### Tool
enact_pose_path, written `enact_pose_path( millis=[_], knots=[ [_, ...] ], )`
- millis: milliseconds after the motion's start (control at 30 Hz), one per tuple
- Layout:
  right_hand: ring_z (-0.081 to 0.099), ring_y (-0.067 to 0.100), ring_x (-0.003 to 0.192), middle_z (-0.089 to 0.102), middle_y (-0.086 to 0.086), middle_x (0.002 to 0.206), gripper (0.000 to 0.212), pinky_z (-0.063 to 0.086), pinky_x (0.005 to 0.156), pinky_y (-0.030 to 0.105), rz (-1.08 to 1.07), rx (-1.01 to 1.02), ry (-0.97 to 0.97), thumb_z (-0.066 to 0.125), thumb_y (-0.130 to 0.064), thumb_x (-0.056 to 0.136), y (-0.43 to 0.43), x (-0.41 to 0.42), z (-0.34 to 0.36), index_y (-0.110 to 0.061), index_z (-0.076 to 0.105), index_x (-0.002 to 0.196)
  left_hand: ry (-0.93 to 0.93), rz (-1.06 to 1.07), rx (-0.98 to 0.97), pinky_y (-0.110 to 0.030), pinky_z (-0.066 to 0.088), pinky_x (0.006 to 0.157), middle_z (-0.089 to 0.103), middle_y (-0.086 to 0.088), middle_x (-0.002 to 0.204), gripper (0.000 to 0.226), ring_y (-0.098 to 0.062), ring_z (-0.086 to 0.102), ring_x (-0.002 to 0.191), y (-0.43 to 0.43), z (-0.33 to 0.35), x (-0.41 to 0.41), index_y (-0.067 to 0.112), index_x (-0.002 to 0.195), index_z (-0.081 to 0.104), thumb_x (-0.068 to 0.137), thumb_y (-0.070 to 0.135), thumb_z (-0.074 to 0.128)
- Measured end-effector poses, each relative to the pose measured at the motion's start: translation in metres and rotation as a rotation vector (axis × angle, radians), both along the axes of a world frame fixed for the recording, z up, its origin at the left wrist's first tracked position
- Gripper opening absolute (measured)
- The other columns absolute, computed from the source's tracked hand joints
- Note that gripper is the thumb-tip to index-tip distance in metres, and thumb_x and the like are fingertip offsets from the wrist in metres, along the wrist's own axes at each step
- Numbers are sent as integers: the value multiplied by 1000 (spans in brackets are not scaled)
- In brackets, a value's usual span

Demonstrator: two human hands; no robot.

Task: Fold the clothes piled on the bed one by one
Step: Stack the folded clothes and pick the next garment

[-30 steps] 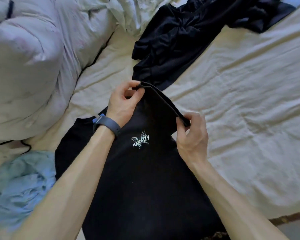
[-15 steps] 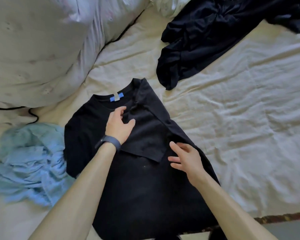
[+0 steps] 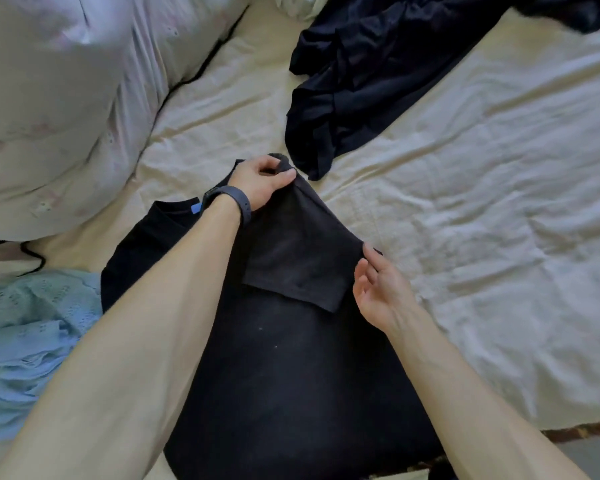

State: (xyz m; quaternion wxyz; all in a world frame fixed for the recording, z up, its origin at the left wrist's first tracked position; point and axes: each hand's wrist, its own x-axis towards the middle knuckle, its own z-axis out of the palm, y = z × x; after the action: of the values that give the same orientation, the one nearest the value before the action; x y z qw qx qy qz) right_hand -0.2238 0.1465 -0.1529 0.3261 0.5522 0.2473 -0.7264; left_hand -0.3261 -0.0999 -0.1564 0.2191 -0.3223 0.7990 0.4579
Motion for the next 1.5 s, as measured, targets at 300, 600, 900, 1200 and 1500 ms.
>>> enact_pose_path(
  millis=[300, 600, 900, 1200, 1500],
  knots=[
    [71, 9, 66, 75, -5, 103, 39, 47, 47, 21, 478, 245, 229, 83, -44, 83, -11, 10, 3, -25, 64, 112, -8, -81, -89, -29, 51, 95, 68, 10, 102, 36, -10, 66, 97, 15, -15, -13, 39, 103, 61, 75, 53, 80],
    [73, 11, 61, 69, -5, 91, 29, 51, 47, 20, 721, 393, 303, 66, -29, 98, -11, 12, -2, -20, 53, 122, 0, -60, -103, -33, 51, 96, 70, 5, 103, 31, -15, 67, 100, 18, -9, -3, 35, 112, 61, 86, 31, 76],
    [69, 13, 54, 66, -5, 71, 24, 51, 48, 22, 1008, 329, 375, 79, -26, 86, -1, 18, 1, -17, 57, 80, -152, -142, -278, -38, 54, 83, 63, 3, 106, 44, -19, 62, 95, 11, 8, 87, 36, 122, 51, 85, 57, 63],
    [69, 10, 58, 72, -6, 65, 40, 60, 65, 34, 1893, 692, 686, 61, -63, 87, 11, 3, 18, -23, 65, 80, 59, -283, -725, -45, 44, 97, 49, -7, 139, 57, -29, 50, 124, 39, 14, 145, 21, 144, 44, 92, 38, 62],
    [8, 21, 158, 17, 4, 170, 54, 6, 126, 45, 1924, 1128, 1866, 33, -37, 108, -82, -44, -26, -24, 29, 160, -34, -258, -752, -55, 2, 122, 1, -10, 168, 86, -28, -3, 155, 141, -33, 196, 13, 159, 20, 92, 67, 28]
  ],
)
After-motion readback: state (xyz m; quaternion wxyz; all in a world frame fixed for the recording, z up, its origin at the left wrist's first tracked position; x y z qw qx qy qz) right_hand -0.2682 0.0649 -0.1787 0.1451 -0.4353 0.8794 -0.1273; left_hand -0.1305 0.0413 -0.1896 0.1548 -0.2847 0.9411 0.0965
